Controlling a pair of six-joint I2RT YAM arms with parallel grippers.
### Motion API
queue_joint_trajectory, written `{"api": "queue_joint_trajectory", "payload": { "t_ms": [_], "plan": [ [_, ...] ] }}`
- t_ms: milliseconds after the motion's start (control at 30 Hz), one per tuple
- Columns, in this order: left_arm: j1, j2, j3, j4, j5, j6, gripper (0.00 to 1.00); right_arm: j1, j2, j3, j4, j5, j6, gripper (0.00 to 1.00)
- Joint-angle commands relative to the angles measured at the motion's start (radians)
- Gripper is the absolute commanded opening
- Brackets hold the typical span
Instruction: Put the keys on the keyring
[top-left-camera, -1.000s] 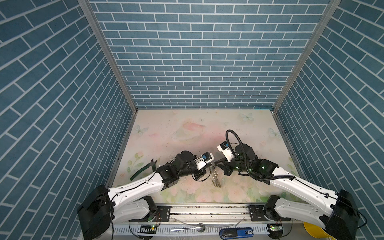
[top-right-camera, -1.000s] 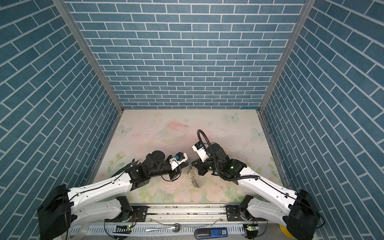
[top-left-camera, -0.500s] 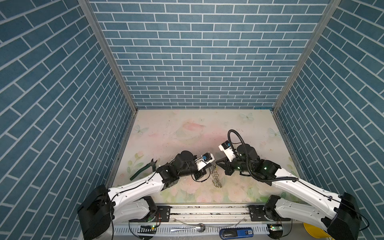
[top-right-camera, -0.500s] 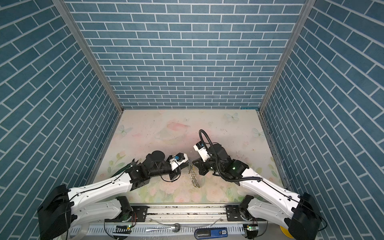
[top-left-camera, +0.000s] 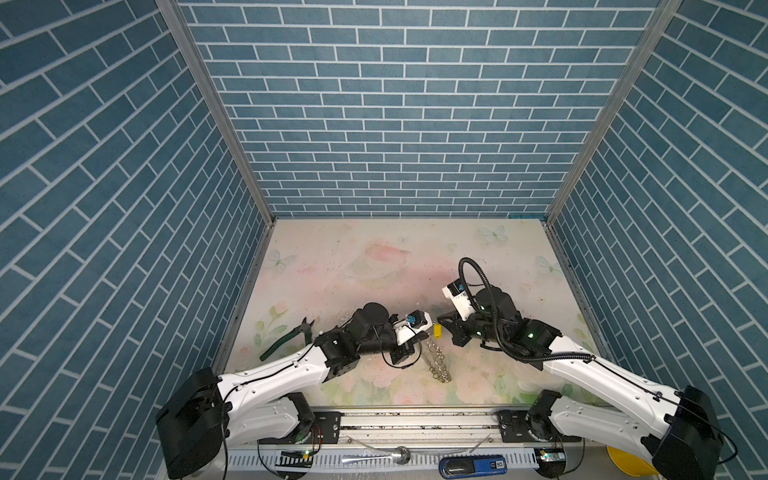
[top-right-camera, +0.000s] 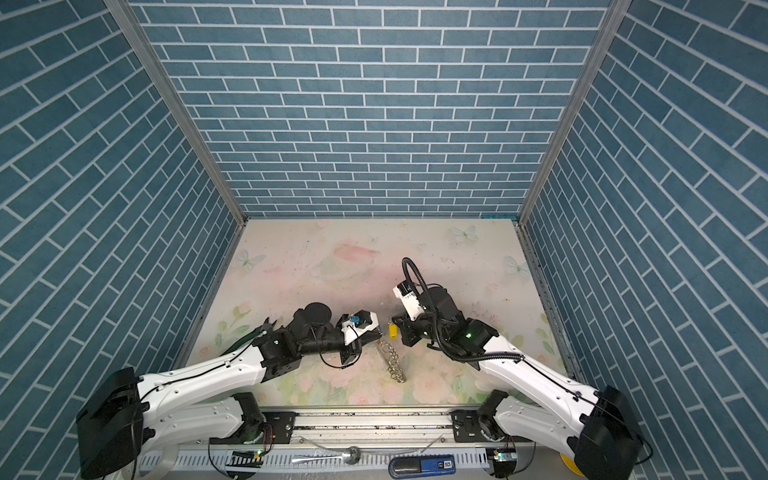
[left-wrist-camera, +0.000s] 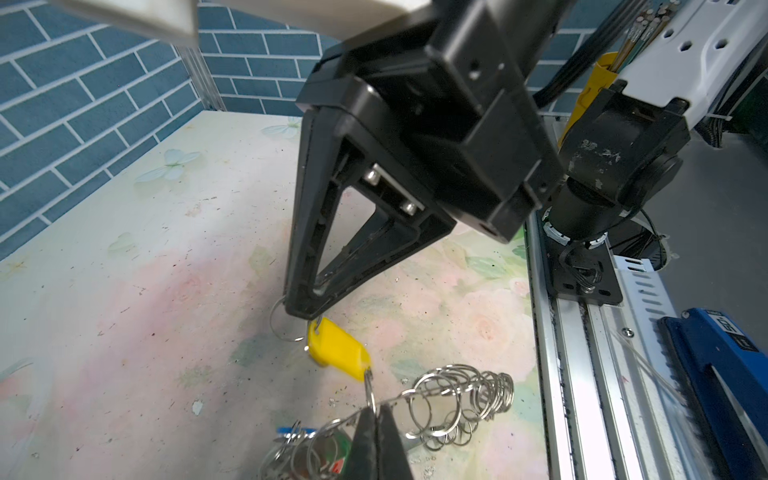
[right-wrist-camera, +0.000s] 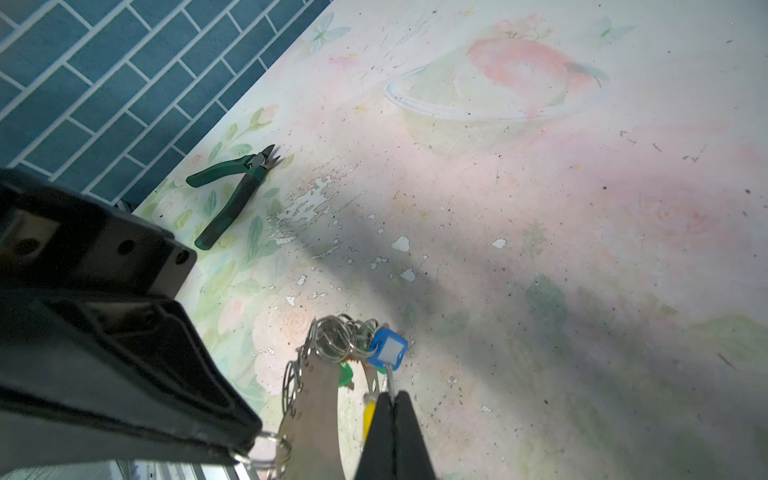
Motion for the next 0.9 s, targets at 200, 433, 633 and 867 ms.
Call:
{"api": "queue_joint_trajectory", "payload": {
  "t_ms": [200, 433, 633, 867],
  "plan": [
    [0.0, -0.024, 0.022, -0.006, 0.053, -0.009, 0.0, 0.013, -0.136, -0.141, 0.148, -0.088, -0.12, 0.0],
    [0.006, -0.014, 0.041, -0.043, 0.099, -0.016, 0.0, 0.094, -0.17, -0.21, 0.249, -0.06, -0.194, 0.0],
    [0.01, -0.012, 0.046, -0.064, 0.083, -0.016, 0.0, 0.121, -0.192, -0.23, 0.261, -0.005, -0.214, 0.0],
    [0.013, -0.018, 0.049, -0.076, 0.059, -0.024, 0.0, 0.143, -0.232, -0.243, 0.253, 0.027, -0.228, 0.0]
  ]
}}
